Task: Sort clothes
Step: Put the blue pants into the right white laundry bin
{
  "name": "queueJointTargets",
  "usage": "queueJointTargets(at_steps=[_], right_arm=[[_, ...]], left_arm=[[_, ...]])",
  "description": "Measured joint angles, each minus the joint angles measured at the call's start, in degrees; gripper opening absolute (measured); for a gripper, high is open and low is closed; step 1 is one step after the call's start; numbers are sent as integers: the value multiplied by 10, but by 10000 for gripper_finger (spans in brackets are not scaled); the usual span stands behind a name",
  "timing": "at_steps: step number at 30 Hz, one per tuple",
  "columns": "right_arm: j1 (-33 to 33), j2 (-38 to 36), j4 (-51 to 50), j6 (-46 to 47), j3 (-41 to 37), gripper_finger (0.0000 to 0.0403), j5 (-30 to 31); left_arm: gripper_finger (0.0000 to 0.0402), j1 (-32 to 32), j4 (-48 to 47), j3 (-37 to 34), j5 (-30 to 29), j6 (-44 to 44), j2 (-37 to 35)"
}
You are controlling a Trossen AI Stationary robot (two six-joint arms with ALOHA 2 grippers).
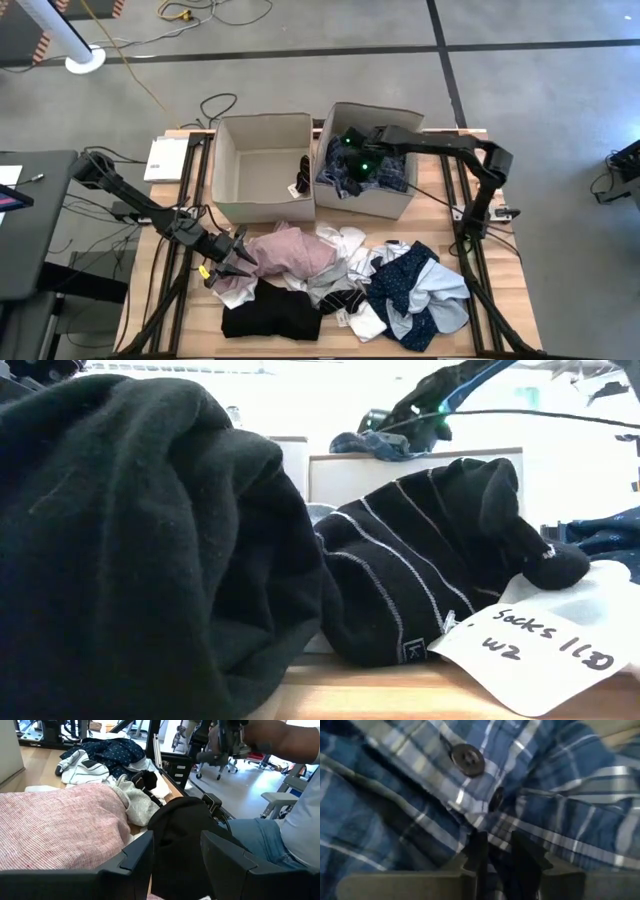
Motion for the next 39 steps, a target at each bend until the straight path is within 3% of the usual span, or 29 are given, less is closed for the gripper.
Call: queueJointTargets(at_steps=[3, 13, 18, 21, 25, 39], right_arm=[[-12, 5, 11, 3, -2, 99, -85], [-43, -64, 57, 32, -4, 99, -183], [-58, -88, 48, 53, -3, 99, -119], [-52, -80, 44, 50, -3, 99, -112], [-34, -42, 42, 30, -3, 99, -103], [-56, 108, 19, 50, -1, 72, 40]], left_arm=[[158, 0, 0, 0, 0, -1, 0], [158, 0, 0, 0, 0, 3, 0], [158, 0, 0, 0, 0, 3, 0], [158, 0, 0, 0, 0, 2, 0], [158, 0, 1, 0, 0, 1, 0], [158, 0, 5, 0, 0, -15, 0]])
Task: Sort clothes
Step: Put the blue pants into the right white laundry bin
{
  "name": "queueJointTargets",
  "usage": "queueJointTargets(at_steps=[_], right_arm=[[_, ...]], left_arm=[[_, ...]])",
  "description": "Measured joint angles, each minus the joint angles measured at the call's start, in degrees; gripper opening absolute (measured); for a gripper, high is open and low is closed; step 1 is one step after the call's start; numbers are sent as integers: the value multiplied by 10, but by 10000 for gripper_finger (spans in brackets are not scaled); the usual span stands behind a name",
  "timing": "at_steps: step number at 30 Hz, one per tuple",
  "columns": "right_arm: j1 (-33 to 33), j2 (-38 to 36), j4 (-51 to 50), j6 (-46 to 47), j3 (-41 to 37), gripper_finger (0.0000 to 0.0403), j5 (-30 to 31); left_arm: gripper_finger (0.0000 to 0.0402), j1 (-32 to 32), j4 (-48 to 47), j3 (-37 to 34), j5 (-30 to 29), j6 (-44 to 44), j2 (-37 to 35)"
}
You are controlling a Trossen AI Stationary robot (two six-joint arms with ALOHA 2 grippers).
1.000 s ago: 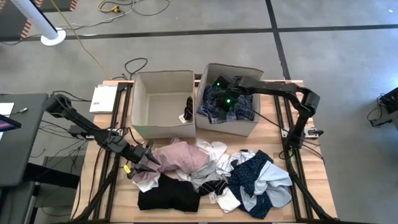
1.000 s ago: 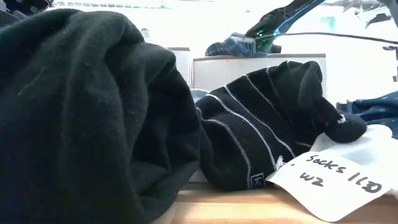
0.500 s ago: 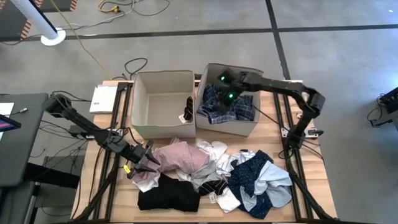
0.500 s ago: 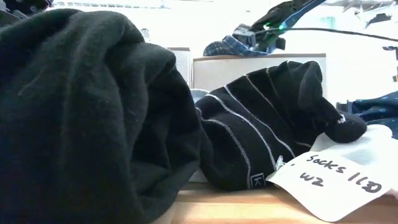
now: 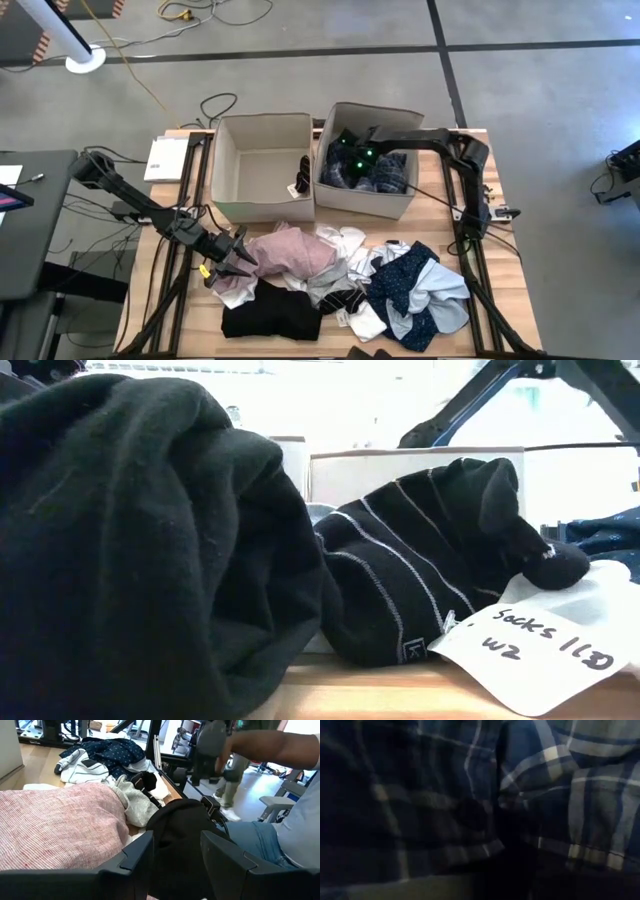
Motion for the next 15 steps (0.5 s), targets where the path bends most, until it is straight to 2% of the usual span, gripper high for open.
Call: queueJointTargets(at_steps=[8, 15], right_arm=[[20, 23, -21, 1, 4, 65, 83], [33, -59, -60, 15, -4, 65, 146]], left_arm=[[158, 0, 0, 0, 0, 4, 0], [158, 0, 12, 1, 0, -7, 0]])
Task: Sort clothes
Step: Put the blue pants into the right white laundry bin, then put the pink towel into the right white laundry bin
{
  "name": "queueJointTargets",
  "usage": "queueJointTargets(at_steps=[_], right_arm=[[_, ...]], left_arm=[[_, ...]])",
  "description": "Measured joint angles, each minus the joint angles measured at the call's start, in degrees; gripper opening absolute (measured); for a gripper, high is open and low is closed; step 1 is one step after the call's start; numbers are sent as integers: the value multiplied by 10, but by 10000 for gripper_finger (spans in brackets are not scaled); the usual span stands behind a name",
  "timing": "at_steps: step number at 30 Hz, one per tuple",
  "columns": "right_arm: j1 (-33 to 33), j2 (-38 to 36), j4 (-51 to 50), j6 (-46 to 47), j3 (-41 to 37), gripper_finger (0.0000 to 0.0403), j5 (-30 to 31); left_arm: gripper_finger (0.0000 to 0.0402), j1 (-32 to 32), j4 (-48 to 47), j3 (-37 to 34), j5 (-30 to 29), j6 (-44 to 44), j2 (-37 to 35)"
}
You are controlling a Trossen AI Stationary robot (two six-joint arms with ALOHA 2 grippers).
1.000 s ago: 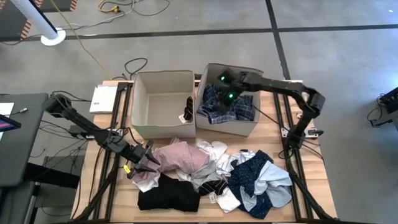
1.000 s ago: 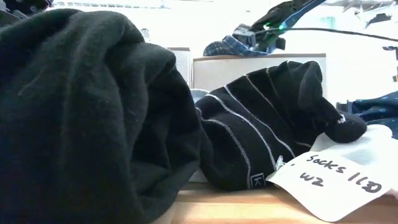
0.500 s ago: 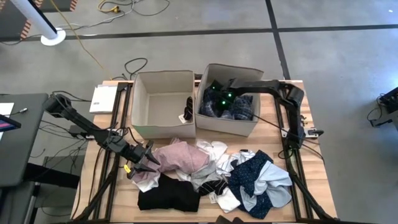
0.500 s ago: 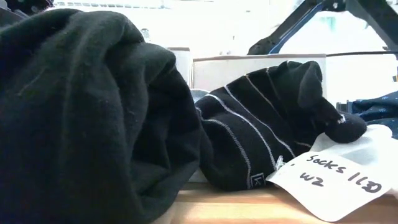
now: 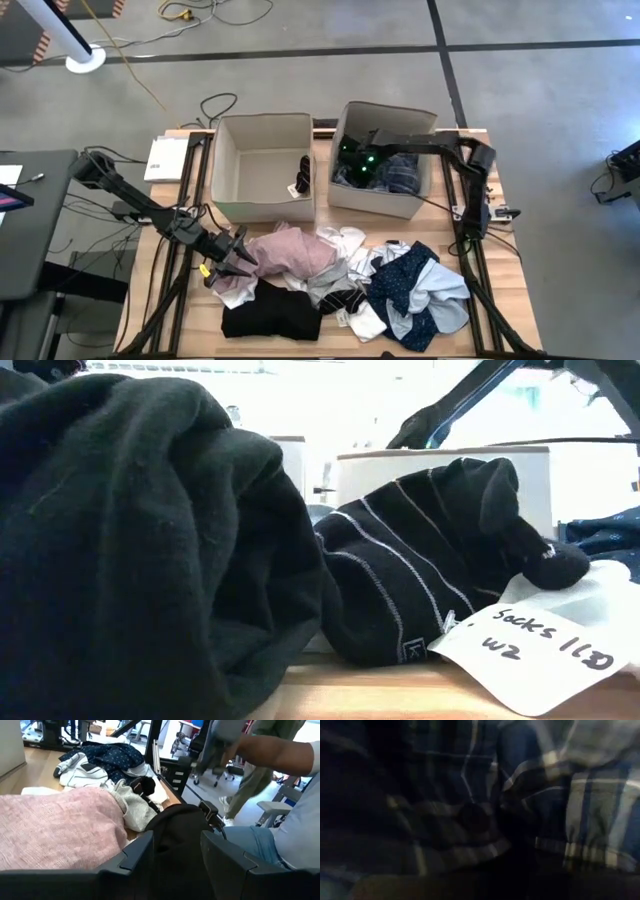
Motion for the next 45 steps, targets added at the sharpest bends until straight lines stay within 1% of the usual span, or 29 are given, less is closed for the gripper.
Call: queueJointTargets(at_steps=[5, 7, 9, 13, 16, 20, 25, 28, 31, 33, 36, 40, 45], right_arm=[[4, -113, 12, 5, 3, 66, 2], [10, -152, 15, 5, 2, 69, -2], [18, -191, 21, 5, 2, 77, -7], [35, -243, 22, 14, 3, 107, -12], [47, -262, 21, 17, 3, 137, -13], [62, -281, 21, 17, 3, 179, -15], [90, -298, 20, 16, 3, 216, -16], [107, -311, 20, 15, 3, 227, -17], [123, -324, 17, 15, 3, 231, -18], [132, -334, 17, 15, 3, 231, -18], [149, -346, 17, 16, 3, 231, -18], [174, -358, 18, 15, 3, 231, -13], [205, -363, 19, 16, 4, 231, -2]], left_arm=[[158, -2, -34, 37, 0, 25, -1], [158, -4, -95, 66, 0, 46, 0], [158, -4, -177, 103, -12, 62, 3], [160, -4, -334, 181, -76, 75, 25], [171, -4, -383, 223, -86, 90, 55], [198, -4, -412, 261, -98, 114, 117], [249, -4, -439, 301, -172, 140, 221], [287, -4, -445, 330, -216, 142, 277], [319, -3, -468, 359, -222, 142, 324], [333, 1, -478, 374, -223, 142, 356], [344, 12, -482, 387, -224, 141, 403], [345, 33, -488, 397, -210, 136, 464], [342, 54, -480, 408, -216, 104, 513]])
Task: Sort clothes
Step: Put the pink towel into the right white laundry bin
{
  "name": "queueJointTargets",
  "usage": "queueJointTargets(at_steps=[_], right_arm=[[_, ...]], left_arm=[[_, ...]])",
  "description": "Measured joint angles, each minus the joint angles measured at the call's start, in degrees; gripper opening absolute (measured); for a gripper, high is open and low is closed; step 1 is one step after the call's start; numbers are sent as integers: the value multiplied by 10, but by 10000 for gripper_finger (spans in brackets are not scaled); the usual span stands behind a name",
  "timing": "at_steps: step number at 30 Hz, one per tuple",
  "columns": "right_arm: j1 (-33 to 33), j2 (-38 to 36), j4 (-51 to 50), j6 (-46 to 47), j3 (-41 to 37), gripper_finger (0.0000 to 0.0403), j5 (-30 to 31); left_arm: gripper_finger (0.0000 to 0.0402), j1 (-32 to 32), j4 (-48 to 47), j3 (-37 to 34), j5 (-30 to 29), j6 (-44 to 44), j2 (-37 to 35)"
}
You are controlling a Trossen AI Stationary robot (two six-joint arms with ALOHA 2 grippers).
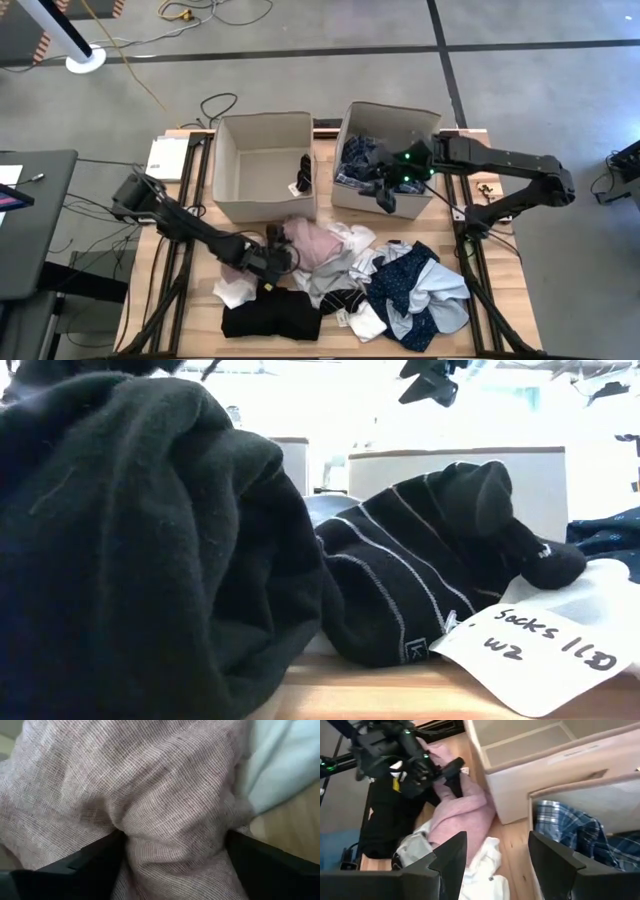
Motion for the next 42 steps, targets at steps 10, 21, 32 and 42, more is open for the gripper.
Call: queueJointTargets(at_steps=[10, 21, 32, 42], right_arm=[[64, 2, 7, 0, 0, 231, 5], [146, 2, 6, 18, 0, 230, 45], [236, 3, 42, 19, 0, 230, 104], [290, 60, 60, 19, -1, 230, 160]], left_arm=[[122, 2, -6, 2, 3, -7, 5], [34, -12, -62, 39, 32, 8, -78], [34, -31, -66, 73, 12, 26, -226], [34, -51, -1, 73, -39, 92, -291]])
